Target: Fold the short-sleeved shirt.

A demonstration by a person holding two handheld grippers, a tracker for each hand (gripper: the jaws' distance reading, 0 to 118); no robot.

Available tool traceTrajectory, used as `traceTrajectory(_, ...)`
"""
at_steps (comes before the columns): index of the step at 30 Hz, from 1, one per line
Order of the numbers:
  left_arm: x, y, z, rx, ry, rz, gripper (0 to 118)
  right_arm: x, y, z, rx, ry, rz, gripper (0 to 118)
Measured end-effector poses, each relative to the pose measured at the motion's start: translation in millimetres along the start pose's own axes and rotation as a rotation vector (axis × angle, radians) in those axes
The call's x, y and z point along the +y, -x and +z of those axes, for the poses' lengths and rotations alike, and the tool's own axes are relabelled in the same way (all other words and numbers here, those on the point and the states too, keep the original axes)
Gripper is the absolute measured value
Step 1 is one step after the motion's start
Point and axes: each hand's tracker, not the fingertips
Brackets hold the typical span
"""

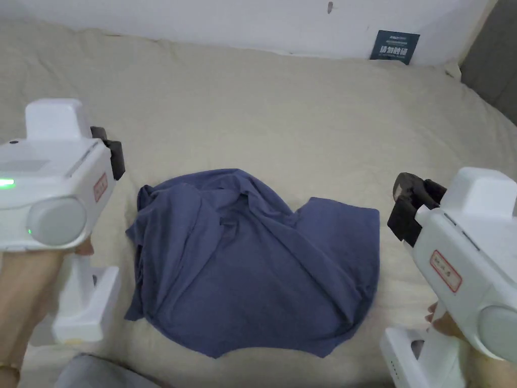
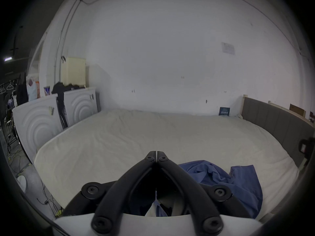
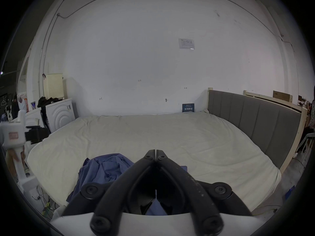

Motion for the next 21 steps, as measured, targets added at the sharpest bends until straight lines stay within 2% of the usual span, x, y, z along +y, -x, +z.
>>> traceTrajectory(1, 8.1, 1.2, -15.5, -0.018, 0.042, 0.031, 5, 0.2, 0.2, -1.6, 0.004, 0.001, 0.004, 1)
traceTrajectory(2, 12.6, 5.1, -29.1, -0.036, 0.082, 0.061, 18, 0.3, 0.3, -3.3, 0.009, 0.004, 0.007, 1)
traceTrajectory(5, 17.4, 15.2, -77.4, -0.096, 0.246, 0.169, 107, 0.4, 3.1, -7.0, 0.016, 0.014, 0.012, 1)
traceTrajectory(6, 13.1, 16.8, -94.0, -0.101, 0.313, 0.171, 118, -0.5, 2.8, -10.0, 0.015, 0.021, 0.016, 1)
traceTrajectory(7, 9.0, 16.3, -104.0, -0.115, 0.321, 0.184, 117, -0.6, 1.8, -13.3, 0.014, 0.03, 0.021, 1)
traceTrajectory(11, -19.0, 10.1, -147.4, -0.047, 0.536, 0.045, 117, -3.4, -0.4, -25.7, 0.003, 0.07, 0.034, 1)
traceTrajectory(17, -68.4, 11.3, -179.6, -0.034, 0.753, 0.002, 115, -10.8, -7.0, -42.2, -0.016, 0.134, 0.029, 1)
traceTrajectory(20, -85.7, 8.8, -186.6, -0.025, 0.766, -0.005, 93, -15.3, -10.4, -47.1, -0.019, 0.153, 0.027, 1)
traceTrajectory(21, -90.9, 10.6, -188.9, -0.03, 0.772, -0.005, 80, -15.8, -10.6, -48.8, -0.022, 0.157, 0.028, 1)
